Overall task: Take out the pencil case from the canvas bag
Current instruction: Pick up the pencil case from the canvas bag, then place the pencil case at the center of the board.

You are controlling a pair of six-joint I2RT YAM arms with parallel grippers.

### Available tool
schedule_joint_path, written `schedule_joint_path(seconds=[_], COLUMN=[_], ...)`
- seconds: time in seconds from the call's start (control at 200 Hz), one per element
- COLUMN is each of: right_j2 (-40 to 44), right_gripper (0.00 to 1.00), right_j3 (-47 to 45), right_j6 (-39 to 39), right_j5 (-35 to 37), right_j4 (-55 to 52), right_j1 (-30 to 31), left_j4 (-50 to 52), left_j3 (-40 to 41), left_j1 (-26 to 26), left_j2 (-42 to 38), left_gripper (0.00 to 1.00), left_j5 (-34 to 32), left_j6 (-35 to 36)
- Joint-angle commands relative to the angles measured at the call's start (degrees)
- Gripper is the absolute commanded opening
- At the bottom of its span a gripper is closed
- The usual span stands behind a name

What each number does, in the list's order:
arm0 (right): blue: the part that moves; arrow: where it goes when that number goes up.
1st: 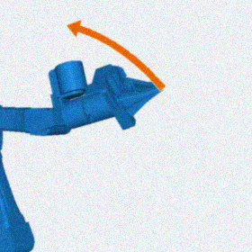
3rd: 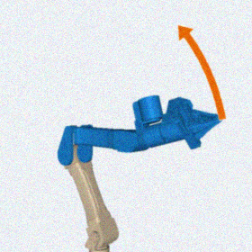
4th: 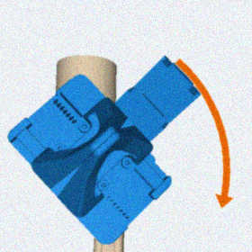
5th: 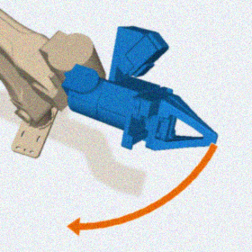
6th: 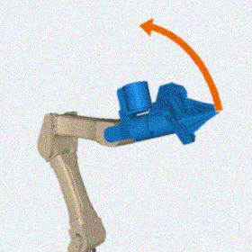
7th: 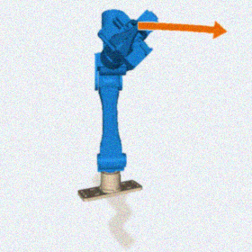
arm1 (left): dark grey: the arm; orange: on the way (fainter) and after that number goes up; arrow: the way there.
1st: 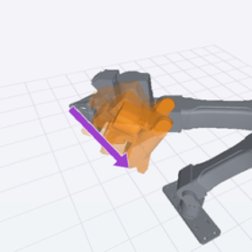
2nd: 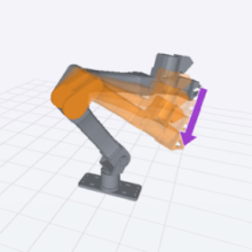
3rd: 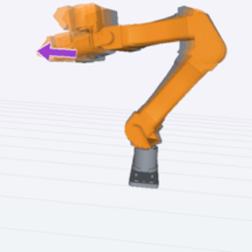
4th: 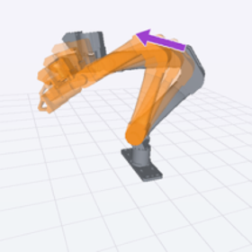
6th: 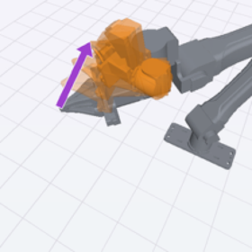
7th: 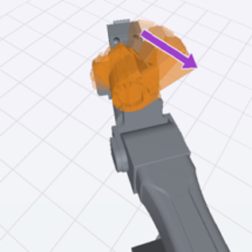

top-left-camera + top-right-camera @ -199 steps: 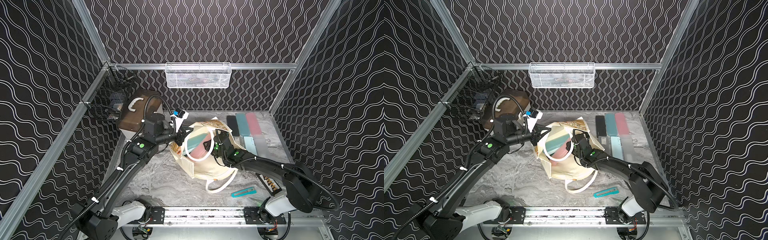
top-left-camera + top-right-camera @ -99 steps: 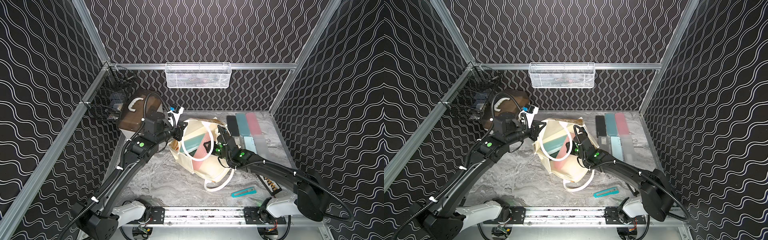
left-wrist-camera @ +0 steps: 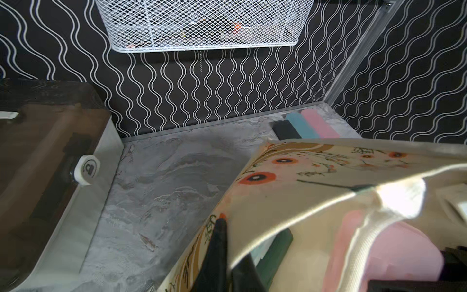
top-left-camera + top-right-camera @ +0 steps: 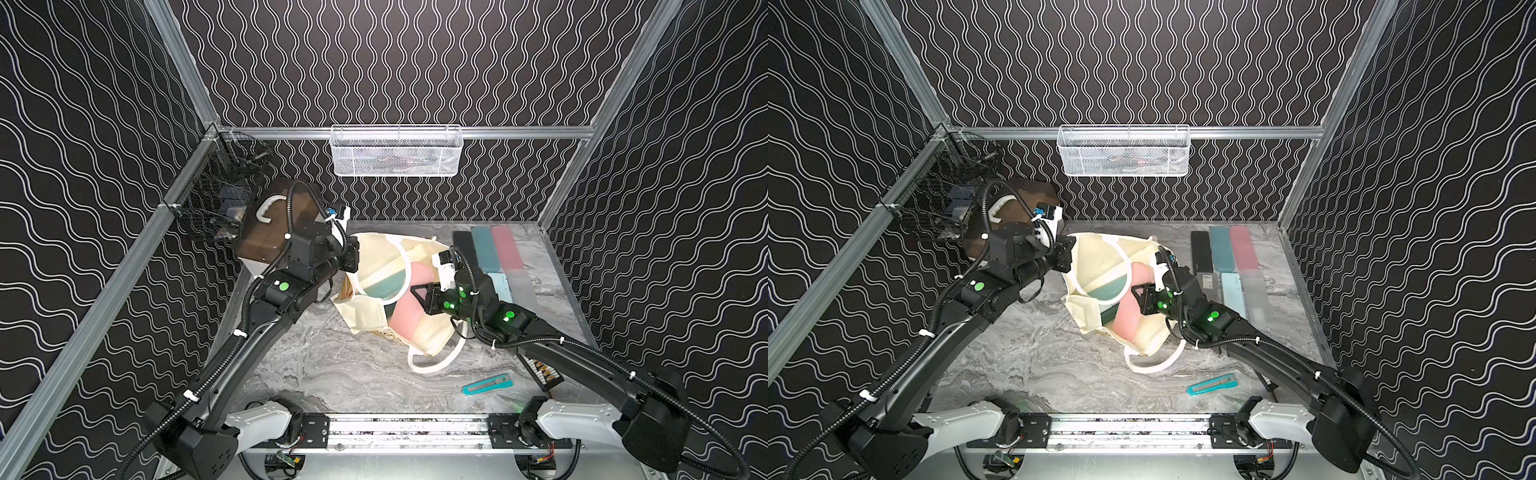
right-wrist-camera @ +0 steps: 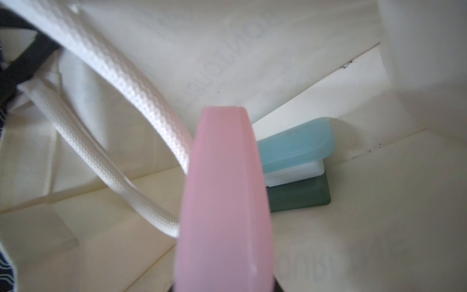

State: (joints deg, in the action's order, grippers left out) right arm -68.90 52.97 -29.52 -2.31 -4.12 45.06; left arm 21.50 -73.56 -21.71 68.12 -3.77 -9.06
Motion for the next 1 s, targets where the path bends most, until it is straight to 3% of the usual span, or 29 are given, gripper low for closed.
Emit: schedule_joint_path(seconds=[0.0, 0.355, 0.54, 0.606, 0.711, 0.776, 0.996], right_j2=[2.02, 5.9, 1.89, 0.39, 0.8, 1.83, 8.55], right_gripper=[0.17, 0.17, 0.17, 0.16, 0.16, 0.16, 0.13], right_j3=[1.09, 6.85, 14.77, 16.32, 16.11, 16.55, 18.21], right_j6=[1.87, 2.41, 1.81, 2.32, 4.03, 5.0, 5.26], right_j5=[-0.44, -1.25, 4.69, 4.36, 0.17, -0.38, 11.37], right_j4=[-3.29, -6.36, -14.88, -16.72, -14.87, -15.14, -19.33], right_j1=[-0.06, -0.06, -0.06, -0.06, -0.06, -0.08, -0.21], left_j4=[0.25, 0.3, -3.25, -3.51, -0.5, 1.87, 4.61], left_j3=[-0.72, 0.69, 2.11, 1.59, -0.67, -1.89, -3.01], left_j1=[0.4, 0.42, 0.43, 0.36, 0.44, 0.44, 0.4], left_j2=[0.11, -1.68, -3.29, -3.11, -1.7, -1.06, -2.0], left_gripper=[0.0, 0.0, 0.0, 0.0, 0.0, 0.0, 0.0], left_j5=[-7.95, -8.26, 3.94, 5.09, 1.87, -3.45, -13.51], left_j6=[-0.33, 2.41, 4.33, 3.87, 3.21, 3.07, 4.66])
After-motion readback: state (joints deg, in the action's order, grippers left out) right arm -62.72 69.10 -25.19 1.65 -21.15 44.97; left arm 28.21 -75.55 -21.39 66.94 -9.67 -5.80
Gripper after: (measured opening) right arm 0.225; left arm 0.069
